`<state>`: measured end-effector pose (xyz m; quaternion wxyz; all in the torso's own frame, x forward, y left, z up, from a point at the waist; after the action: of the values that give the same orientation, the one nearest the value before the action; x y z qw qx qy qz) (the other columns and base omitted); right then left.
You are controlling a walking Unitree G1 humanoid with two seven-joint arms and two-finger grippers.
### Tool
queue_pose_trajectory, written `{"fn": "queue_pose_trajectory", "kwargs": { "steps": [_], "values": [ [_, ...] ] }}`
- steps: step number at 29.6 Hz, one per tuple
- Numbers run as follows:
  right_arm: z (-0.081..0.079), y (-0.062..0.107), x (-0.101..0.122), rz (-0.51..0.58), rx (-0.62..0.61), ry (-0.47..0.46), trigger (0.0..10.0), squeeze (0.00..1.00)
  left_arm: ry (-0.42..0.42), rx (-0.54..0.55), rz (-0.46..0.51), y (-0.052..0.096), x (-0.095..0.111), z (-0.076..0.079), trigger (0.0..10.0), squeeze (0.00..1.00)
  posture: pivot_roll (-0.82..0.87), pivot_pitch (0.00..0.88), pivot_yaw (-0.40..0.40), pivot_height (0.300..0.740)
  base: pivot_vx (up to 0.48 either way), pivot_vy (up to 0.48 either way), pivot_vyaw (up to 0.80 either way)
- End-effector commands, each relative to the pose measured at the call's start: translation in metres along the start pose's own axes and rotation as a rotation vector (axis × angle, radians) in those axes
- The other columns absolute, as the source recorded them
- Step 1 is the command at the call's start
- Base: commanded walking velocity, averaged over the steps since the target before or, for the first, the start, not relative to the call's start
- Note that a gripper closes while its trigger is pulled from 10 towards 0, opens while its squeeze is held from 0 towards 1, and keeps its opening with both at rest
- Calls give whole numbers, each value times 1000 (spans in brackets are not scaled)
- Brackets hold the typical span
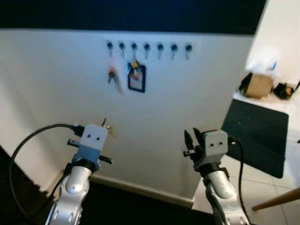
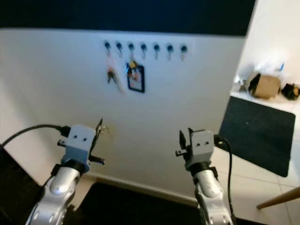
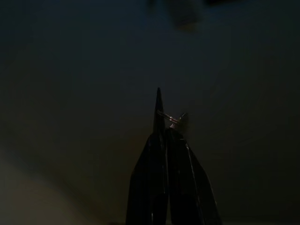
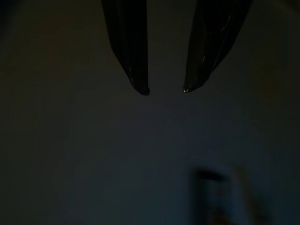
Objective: Hang keys on a hook
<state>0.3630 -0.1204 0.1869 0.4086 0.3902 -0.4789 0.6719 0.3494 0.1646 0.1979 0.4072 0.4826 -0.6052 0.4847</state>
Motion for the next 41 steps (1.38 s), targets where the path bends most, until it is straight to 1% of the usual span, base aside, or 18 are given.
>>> {"fn": "queue_pose_trajectory", "kwargs": {
  "steps": [1, 4, 7, 11, 17, 33, 36, 38, 40, 41],
  "values": [
    [3, 1, 0, -3, -7, 3, 10000, 0, -11, 0, 0, 1, 0, -1, 10000, 0, 101, 134, 74, 740, 0, 394, 0],
    [3, 1, 0, -3, -7, 2, 10000, 0, -14, 0, 1, 1, 0, -1, 10000, 0, 102, 135, 73, 740, 0, 375, 0],
    [2, 1, 0, -3, -6, 1, 10000, 0, -26, -4, 7, 1, 1, -1, 10000, 0, 103, 135, 73, 740, 0, 0, 0],
    [2, 1, 0, -3, -5, 0, 10000, 0, -12, -11, 17, 2, 3, 1, 10000, 0, 104, 136, 74, 740, 0, 0, 0],
    [1, 2, -1, -3, -5, 0, 10000, 0, -39, -16, 17, 2, 3, 2, 10000, 0, 104, 137, 74, 740, 0, 0, 0],
    [1, 1, 0, -3, -1, 0, 10000, 0, -51, -20, 19, 2, 3, 4, 10000, 0, 102, 141, 73, 740, 0, 0, 0],
    [-3, 0, 0, -2, 14, -3, 10000, 0, -67, -49, 43, -2, 8, 12, 10000, 0, 103, 146, 71, 740, 0, 0, 0],
    [-7, 0, -5, -21, 34, -7, 10000, 0, -83, -79, 61, -5, 11, 20, 10000, 0, 102, 152, 68, 740, 0, 0, 0],
    [-14, 5, -21, -73, 56, 3, 10000, 0, -75, -117, 78, -8, 15, 35, 10000, 0, 94, 156, 64, 740, 0, 0, 0],
    [-14, 10, -31, -111, 48, -8, 10000, 0, -56, -132, 84, -9, 17, 43, 10000, 0, 93, 158, 63, 740, 0, 0, 0]
  ]
}}
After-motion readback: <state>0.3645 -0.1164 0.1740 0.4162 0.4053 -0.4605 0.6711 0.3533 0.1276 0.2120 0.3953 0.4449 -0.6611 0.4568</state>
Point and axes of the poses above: a point about 5 cm out from each wrist's last joint towards the gripper, its own y axis pointing back from the gripper into the wrist, its own x axis along the axis of the wrist's last joint, z = x × y, the point moved 6 cm from there along -y, pointing out of the wrist towards the gripper, and after that the axes turned 8 degrees about y, right-handed, at the moved point
